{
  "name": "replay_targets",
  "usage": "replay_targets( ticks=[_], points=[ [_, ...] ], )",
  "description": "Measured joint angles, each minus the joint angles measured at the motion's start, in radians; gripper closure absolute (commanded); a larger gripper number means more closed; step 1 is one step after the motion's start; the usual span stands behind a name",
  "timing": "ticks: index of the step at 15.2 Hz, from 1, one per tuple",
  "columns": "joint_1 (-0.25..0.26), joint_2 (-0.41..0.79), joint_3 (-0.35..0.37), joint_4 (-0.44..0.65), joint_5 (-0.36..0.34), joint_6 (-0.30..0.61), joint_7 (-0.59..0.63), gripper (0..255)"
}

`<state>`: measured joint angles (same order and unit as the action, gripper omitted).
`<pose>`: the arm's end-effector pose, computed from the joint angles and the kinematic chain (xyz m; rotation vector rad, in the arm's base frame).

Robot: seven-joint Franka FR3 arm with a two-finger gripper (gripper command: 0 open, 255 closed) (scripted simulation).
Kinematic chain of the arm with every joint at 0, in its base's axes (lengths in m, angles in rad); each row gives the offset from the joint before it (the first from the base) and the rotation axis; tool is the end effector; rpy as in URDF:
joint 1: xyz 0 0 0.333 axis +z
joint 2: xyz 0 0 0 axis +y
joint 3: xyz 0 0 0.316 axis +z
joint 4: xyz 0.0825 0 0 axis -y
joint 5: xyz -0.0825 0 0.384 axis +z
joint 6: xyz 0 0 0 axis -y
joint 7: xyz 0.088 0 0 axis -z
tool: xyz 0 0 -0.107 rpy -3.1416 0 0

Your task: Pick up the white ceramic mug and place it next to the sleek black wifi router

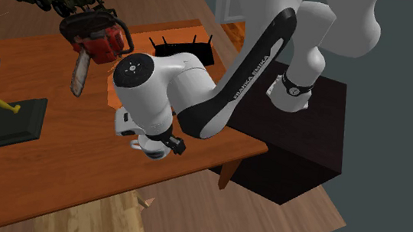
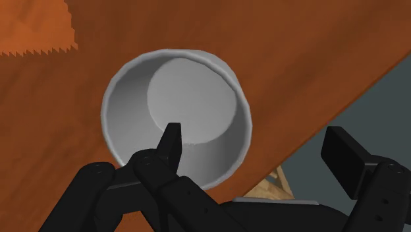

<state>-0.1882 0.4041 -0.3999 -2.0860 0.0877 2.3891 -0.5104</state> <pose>0.4830 -0.3184 0.2381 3.0832 -0.1853 -0.1644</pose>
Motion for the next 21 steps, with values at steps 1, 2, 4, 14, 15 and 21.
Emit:
replay_targets(
  ticks=[1, 2, 4, 14, 15, 21],
  points=[
    [-0.004, 0.013, 0.004, 0.001, 0.006, 0.011, -0.005, 0],
    [-0.008, 0.026, 0.007, 0.003, 0.012, 0.022, -0.009, 0],
    [-0.016, 0.047, 0.013, 0.000, 0.022, 0.045, -0.018, 0],
    [-0.027, 0.084, 0.026, -0.002, 0.039, 0.083, -0.029, 255],
    [-0.028, 0.084, 0.026, -0.002, 0.039, 0.083, -0.029, 255],
    [-0.028, 0.084, 0.026, -0.002, 0.039, 0.083, -0.029, 255]
  ],
)
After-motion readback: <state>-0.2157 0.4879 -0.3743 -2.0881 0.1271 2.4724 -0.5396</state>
